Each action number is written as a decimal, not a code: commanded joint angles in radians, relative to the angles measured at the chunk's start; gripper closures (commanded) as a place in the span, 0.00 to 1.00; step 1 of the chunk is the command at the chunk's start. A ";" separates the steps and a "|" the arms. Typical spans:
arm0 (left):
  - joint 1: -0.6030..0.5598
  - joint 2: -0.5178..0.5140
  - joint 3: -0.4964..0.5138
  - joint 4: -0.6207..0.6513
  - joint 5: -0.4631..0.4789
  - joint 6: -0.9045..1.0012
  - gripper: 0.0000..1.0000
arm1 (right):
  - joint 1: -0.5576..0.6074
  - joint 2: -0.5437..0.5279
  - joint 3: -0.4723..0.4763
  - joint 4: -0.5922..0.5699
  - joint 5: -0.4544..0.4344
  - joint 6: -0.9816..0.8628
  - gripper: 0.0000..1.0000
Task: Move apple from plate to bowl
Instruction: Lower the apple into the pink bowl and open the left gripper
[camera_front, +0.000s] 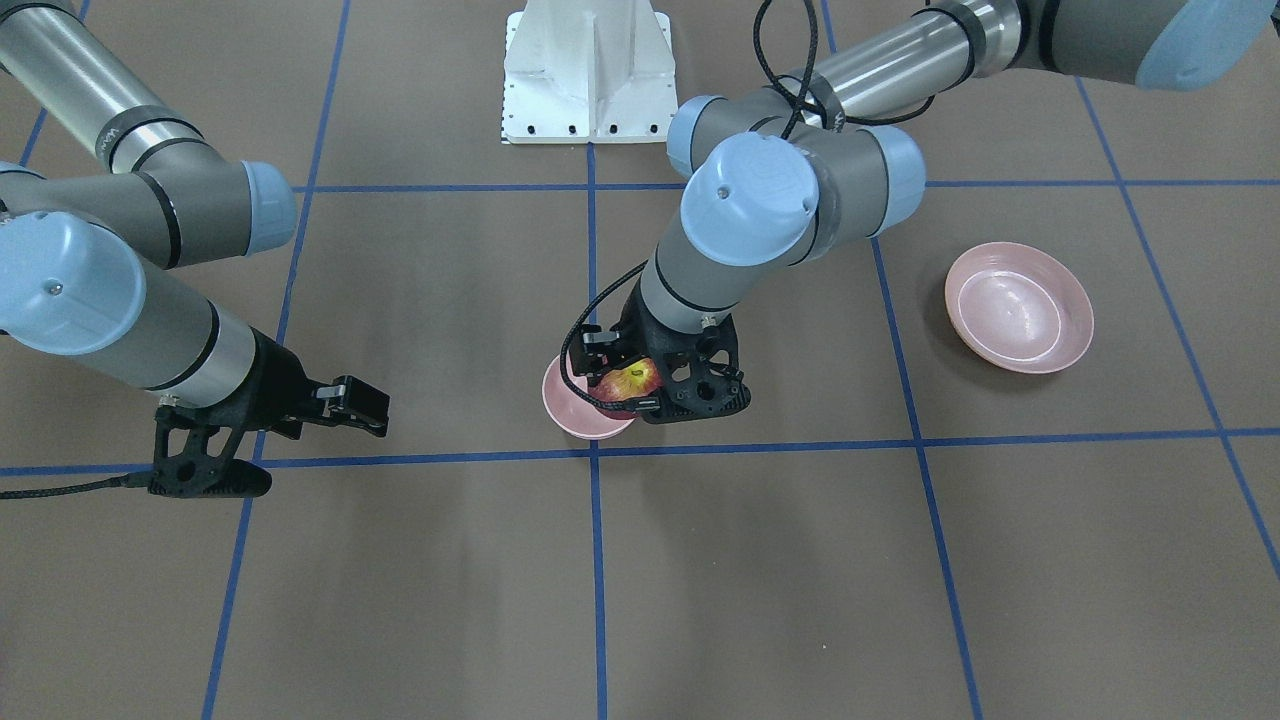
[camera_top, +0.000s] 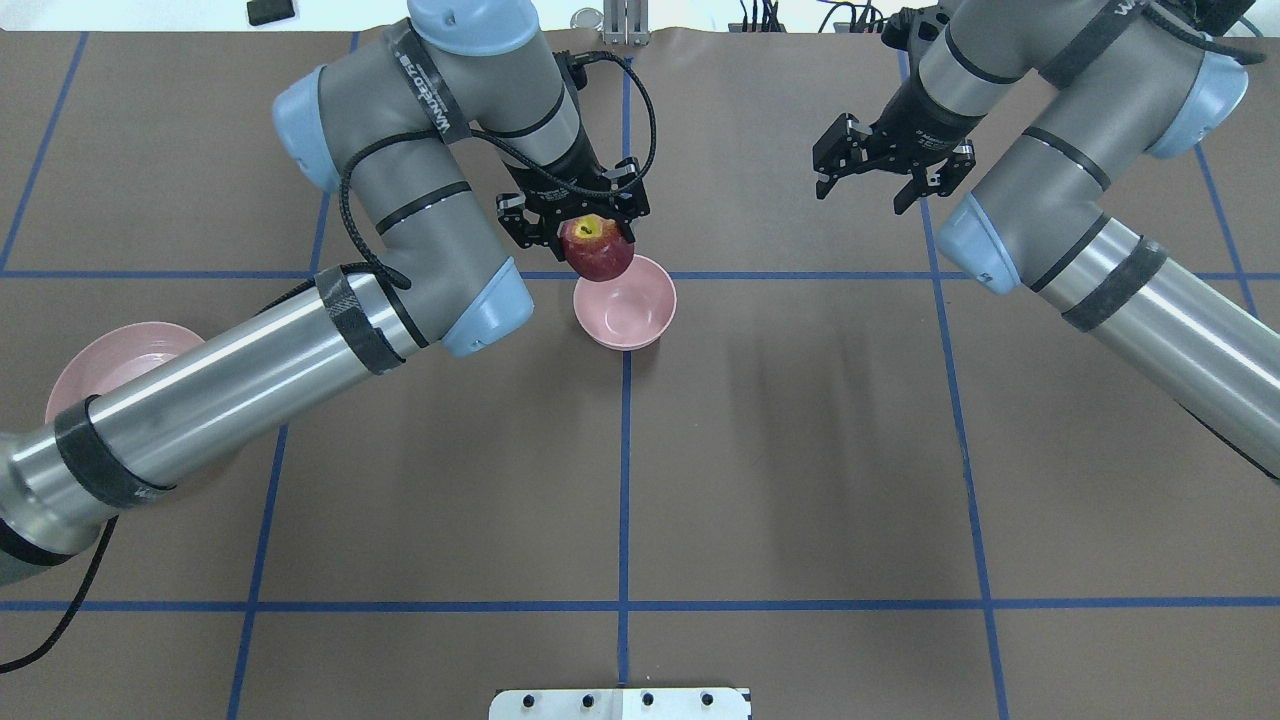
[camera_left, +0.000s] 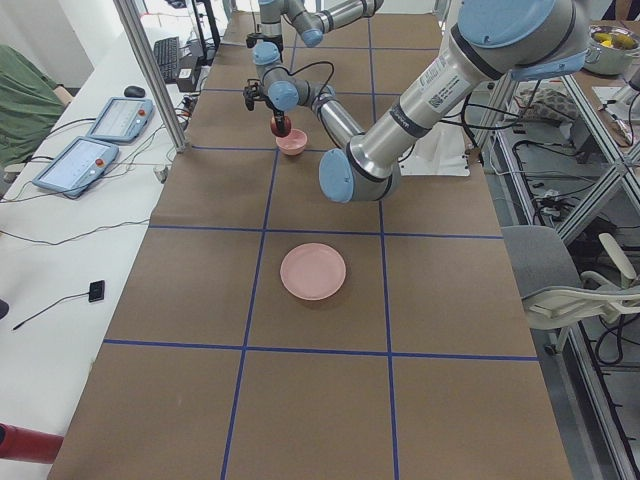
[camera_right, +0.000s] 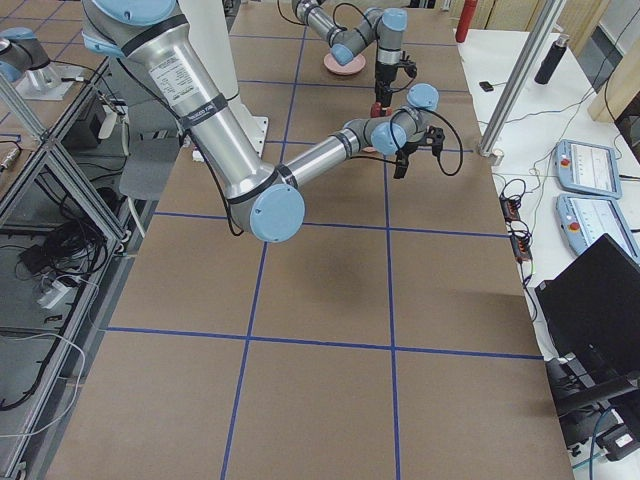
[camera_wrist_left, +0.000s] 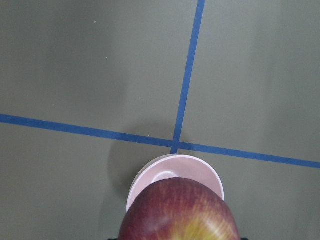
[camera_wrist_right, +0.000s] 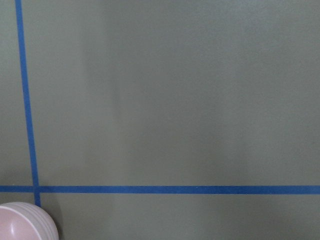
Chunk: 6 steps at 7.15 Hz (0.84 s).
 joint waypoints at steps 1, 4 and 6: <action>0.047 -0.001 0.023 -0.015 0.020 -0.015 1.00 | 0.010 -0.010 0.001 -0.007 0.001 -0.014 0.00; 0.057 -0.003 0.041 -0.019 0.033 -0.024 1.00 | 0.011 -0.012 0.004 -0.007 0.001 -0.014 0.00; 0.064 -0.003 0.061 -0.061 0.072 -0.066 0.60 | 0.006 -0.012 0.007 -0.007 0.001 -0.014 0.00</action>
